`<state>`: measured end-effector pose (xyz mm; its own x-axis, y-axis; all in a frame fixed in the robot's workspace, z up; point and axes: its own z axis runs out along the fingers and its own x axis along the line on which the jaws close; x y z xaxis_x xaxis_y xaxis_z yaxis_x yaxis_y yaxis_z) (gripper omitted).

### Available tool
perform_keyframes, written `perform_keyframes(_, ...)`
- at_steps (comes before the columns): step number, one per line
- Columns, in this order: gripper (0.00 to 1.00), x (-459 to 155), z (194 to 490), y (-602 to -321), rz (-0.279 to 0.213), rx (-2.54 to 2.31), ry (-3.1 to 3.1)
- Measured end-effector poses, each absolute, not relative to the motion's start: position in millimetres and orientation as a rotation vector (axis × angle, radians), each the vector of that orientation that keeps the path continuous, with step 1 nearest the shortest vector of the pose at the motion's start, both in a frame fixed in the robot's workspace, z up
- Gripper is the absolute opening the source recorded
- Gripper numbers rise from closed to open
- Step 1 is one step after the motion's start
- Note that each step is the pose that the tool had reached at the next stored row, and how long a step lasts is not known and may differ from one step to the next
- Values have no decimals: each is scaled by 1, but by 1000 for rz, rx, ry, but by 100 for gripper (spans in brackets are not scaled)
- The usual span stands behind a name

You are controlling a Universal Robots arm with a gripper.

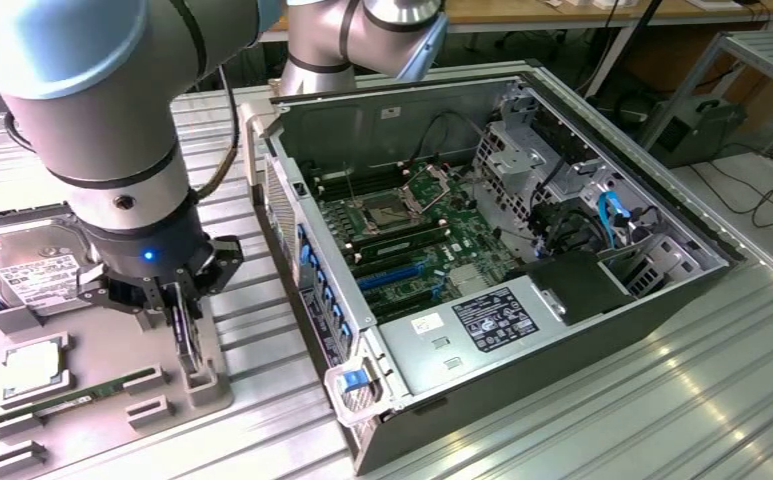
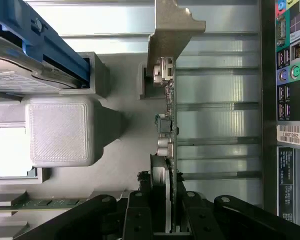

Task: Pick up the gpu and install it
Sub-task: 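Pick up the gpu and move the gpu toward the slot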

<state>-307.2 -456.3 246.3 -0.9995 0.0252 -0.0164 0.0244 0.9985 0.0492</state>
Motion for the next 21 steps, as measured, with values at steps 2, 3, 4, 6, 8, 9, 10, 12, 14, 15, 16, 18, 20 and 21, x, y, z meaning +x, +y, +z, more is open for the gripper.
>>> perform_keyframes(2, 28, -307, 263, -456, 77, 39, 3123)
perform_keyframes(3, 28, -307, 264, -456, 76, 39, 3124)
perform_keyframes(4, 28, -307, 265, -456, 76, 39, 3124)
perform_keyframes(6, 28, -307, 273, -456, 77, 39, 3123)
perform_keyframes(8, 28, -307, 278, -456, 74, 39, 3123)
perform_keyframes(9, 28, -307, 282, -456, 74, 39, 3124)
perform_keyframes(10, 28, -307, 287, -456, 72, 39, 3124)
perform_keyframes(12, 28, -307, 294, -456, 72, 39, 3124)
perform_keyframes(14, 28, -307, 296, -456, 72, 39, 3124)
perform_keyframes(15, 28, -307, 298, -456, 72, 39, 3124)
perform_keyframes(16, 28, -307, 299, -456, 71, 39, 3124)
perform_keyframes(18, 28, -307, 302, -456, 71, 39, 3124)
perform_keyframes(20, 28, -307, 304, -456, 71, 39, 3124)
perform_keyframes(21, 28, -307, 305, -456, 71, 39, 3124)
